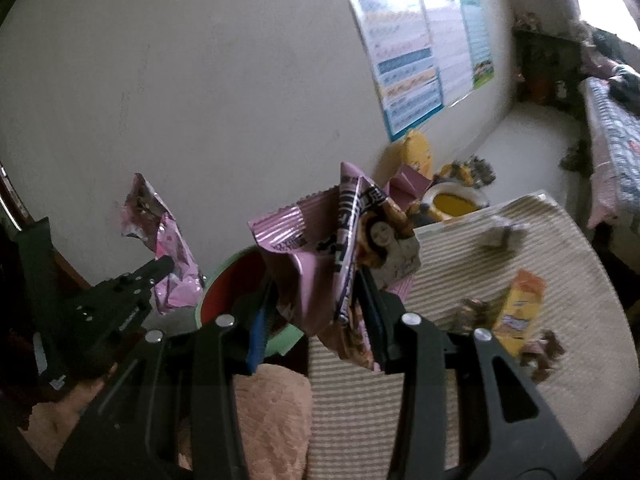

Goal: Collect trash
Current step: 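Lift both pink wrappers and carry them toward the green bin, then open the left gripper over the bin while the right drops the pink packaging inside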

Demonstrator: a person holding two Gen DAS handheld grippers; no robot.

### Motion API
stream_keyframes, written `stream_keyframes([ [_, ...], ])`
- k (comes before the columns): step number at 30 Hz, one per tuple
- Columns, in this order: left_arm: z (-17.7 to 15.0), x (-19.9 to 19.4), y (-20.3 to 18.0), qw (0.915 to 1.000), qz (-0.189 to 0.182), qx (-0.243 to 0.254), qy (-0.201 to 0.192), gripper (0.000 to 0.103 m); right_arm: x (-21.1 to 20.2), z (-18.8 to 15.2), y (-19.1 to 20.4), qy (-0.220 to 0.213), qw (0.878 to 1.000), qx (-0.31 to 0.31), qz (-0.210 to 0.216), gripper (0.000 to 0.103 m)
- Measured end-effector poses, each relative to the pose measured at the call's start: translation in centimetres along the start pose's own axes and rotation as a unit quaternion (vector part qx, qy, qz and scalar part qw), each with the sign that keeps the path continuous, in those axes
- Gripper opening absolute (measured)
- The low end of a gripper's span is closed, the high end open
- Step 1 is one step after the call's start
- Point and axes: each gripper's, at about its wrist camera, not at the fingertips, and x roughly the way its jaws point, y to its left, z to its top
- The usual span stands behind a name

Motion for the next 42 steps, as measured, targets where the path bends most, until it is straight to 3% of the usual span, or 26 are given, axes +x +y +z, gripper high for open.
stream_keyframes([
  [9,-2.2,7.3,4.6,0.9967,0.009,-0.026,0.076,0.000,7.3,0.1,3.3,0.057,0.998,-0.014,0.028,0.040],
  [21,-3.4,13.4,7.3,0.9915,0.018,-0.028,0.126,0.004,14.4,-0.1,6.6,0.105,0.993,-0.032,0.053,0.040],
  [24,-3.5,13.9,7.4,0.9914,0.020,-0.030,0.126,0.024,15.7,-0.2,7.1,0.116,0.991,-0.039,0.058,0.040],
  [29,-3.9,13.9,8.1,0.9908,0.023,-0.045,0.126,0.030,17.5,-0.6,7.8,0.132,0.988,-0.048,0.062,0.040],
  [31,-3.9,13.6,8.5,0.9907,0.022,-0.054,0.123,0.041,18.0,-0.7,8.0,0.138,0.987,-0.051,0.063,0.040],
  [36,-3.1,12.1,9.8,0.9916,0.037,-0.077,0.097,0.048,19.7,-1.0,8.3,0.159,0.983,-0.055,0.070,0.044],
  [42,-2.4,10.7,10.3,0.9926,0.052,-0.079,0.076,0.048,20.4,-0.7,9.0,0.161,0.981,-0.062,0.084,0.060],
])
